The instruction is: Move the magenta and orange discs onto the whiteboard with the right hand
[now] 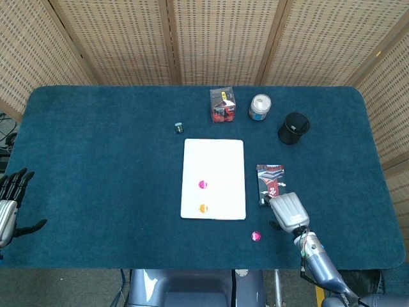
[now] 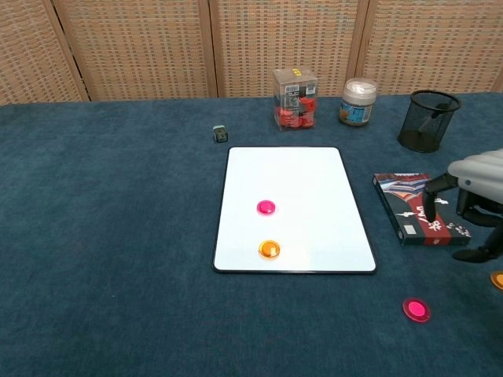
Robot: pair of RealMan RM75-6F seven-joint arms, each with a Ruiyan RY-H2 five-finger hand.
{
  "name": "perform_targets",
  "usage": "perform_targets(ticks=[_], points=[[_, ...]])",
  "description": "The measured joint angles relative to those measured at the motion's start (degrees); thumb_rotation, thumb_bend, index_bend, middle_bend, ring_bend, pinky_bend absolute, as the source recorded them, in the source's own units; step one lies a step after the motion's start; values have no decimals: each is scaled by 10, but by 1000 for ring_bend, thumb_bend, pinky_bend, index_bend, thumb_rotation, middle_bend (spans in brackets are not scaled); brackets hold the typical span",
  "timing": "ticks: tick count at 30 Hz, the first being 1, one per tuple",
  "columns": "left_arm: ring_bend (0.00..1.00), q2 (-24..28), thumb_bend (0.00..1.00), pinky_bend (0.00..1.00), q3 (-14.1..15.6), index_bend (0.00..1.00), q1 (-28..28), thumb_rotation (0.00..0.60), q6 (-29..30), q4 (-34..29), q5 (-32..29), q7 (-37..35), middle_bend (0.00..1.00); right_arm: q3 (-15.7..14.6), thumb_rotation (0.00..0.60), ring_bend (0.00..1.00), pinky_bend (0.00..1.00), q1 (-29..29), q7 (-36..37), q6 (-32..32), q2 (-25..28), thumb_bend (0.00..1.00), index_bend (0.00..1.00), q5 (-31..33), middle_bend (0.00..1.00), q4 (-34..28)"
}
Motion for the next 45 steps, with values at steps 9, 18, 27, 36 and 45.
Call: perform_targets(ticks=[9,18,27,36,45], points=[[0,-1,0,0,0,0,-1,600,-2,0,-2,5,0,-9,600,951,1000,-36,74,-28,-3,260,416,-25,902,70],[0,-2,0,0,0,0,-1,600,-3,0,-3,5,0,1,600,951,1000,-53,75,-50,-13,260,417,-35,902,101],[0,-2,0,0,0,0,-1,600,-4,-1,-3,6,0,2,600,951,1000,-67,73,-59,-12,261,417,-48,902,110],[0,-2,0,0,0,0,-2,600,-4,-1,-4,6,0,10,600,951,1000,-73,68,-79,-14,309,421,-42,902,123],[0,-3,0,0,0,0,-2,600,-5,-1,-5,10,0,17,600,951,1000,-79,70,-90,-11,311,421,-45,902,127]])
